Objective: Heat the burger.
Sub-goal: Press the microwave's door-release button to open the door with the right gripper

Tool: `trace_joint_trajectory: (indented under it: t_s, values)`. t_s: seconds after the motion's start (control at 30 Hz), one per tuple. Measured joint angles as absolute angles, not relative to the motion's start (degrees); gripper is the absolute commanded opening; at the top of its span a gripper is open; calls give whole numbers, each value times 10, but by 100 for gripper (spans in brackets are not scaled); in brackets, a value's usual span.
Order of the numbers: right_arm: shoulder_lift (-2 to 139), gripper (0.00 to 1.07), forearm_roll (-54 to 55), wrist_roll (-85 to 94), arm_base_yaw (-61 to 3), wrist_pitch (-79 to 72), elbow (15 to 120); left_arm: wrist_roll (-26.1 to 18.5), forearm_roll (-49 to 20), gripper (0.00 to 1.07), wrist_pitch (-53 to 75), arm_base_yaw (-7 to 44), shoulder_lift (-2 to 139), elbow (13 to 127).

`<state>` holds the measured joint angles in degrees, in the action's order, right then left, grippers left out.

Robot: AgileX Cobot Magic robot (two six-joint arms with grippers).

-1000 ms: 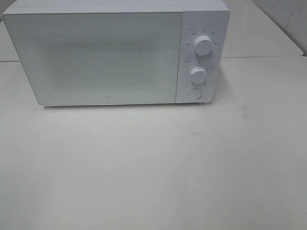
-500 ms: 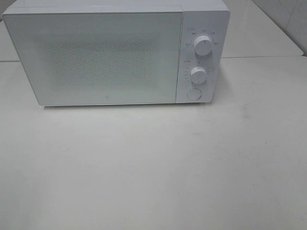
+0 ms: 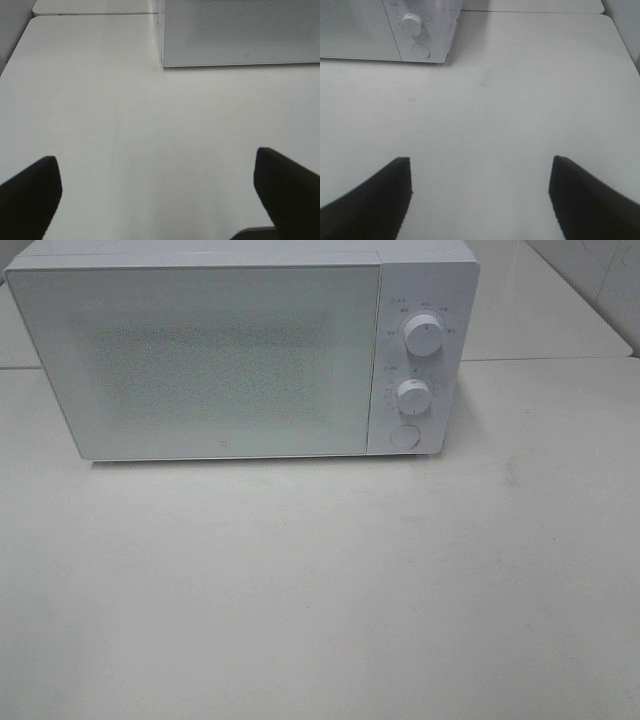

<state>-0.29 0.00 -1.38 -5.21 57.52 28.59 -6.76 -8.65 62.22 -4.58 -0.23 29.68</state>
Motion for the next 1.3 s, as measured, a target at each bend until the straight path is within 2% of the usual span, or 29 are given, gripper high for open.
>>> trace_joint_trajectory:
  t_s: [0.37,1.3]
  values:
    - [31,74,0,-14,-52,525,305,-68,-87,99,622,-46,-2,297]
    - [414,74,0,-15,-52,152,305,-68,-87,99,622,-46,-2,297]
